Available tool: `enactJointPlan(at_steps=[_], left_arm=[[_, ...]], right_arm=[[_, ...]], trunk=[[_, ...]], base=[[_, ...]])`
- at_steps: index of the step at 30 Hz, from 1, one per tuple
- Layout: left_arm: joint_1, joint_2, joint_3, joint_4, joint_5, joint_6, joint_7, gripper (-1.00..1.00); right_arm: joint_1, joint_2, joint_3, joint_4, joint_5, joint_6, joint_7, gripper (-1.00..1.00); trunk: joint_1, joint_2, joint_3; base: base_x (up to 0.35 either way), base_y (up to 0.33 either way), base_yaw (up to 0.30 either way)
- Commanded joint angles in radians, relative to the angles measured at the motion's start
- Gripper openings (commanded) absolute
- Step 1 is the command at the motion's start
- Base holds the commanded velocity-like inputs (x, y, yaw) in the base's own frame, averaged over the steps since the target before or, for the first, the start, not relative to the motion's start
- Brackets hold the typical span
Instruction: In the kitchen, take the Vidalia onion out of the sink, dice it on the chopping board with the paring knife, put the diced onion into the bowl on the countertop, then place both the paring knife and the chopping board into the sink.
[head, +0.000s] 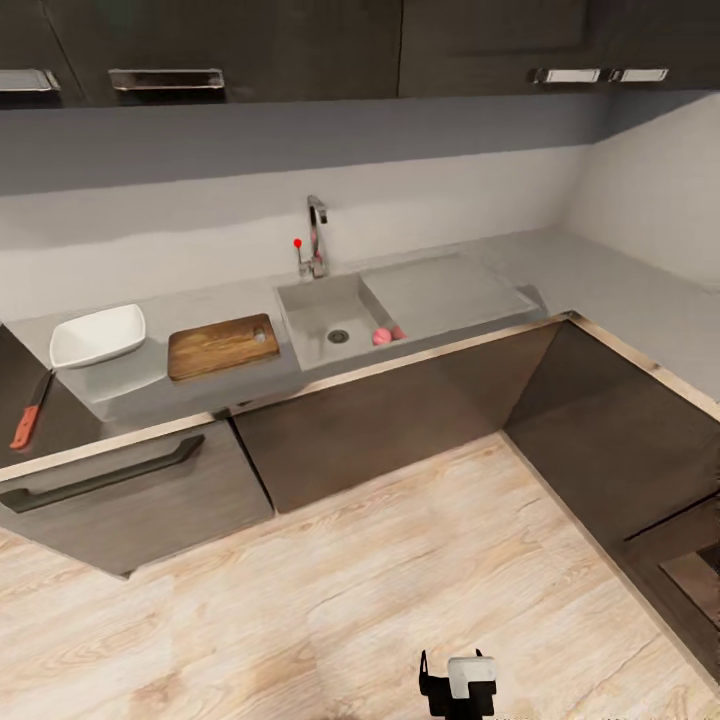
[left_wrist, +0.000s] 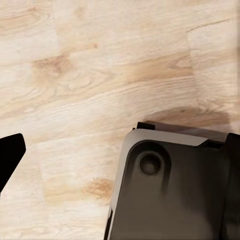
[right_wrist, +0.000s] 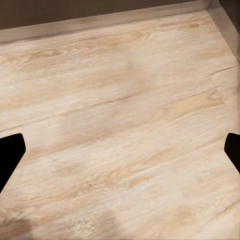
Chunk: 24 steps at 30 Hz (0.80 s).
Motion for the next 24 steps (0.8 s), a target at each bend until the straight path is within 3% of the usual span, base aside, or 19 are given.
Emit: enactJointPlan(at_steps=[1, 24], left_arm=[[0.000, 0.000, -0.003, 0.000, 0.009, -0.003, 0.000, 1.00], [0.000, 0.000, -0.003, 0.000, 0.009, -0.003, -0.001, 1.00]], right_arm=[[-0.001, 0.000, 0.008, 0.001, -0.004, -0.002, -0.006, 1.00], [-0.001, 0.001, 0.008, 0.002, -0.004, 0.000, -0.006, 1.00]], trunk=[[0.001, -0.002, 0.000], [0.001, -0.002, 0.025]], base=[[0.000, 0.000, -0.181], [0.015, 0.000, -0.180]])
